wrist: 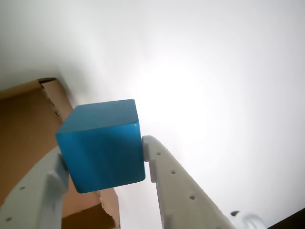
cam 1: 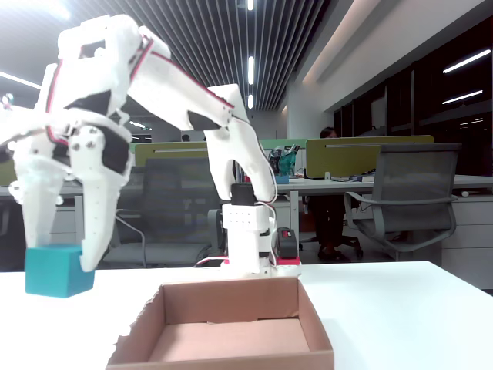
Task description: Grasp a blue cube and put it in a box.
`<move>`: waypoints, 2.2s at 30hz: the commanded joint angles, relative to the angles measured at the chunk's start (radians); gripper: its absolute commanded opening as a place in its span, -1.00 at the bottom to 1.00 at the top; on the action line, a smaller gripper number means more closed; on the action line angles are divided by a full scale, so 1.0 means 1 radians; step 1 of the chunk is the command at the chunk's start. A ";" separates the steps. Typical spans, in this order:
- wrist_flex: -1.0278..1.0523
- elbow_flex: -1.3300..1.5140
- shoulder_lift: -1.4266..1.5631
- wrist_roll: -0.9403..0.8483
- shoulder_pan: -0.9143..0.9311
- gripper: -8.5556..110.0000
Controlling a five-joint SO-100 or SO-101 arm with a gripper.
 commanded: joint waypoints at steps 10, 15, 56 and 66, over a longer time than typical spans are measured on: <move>0.160 0.054 0.241 0.107 -0.081 -0.63; 0.183 0.107 0.301 0.146 -0.120 -0.63; -0.328 1.011 0.554 0.345 -0.348 -0.63; -0.439 1.097 0.529 0.337 -0.325 -0.63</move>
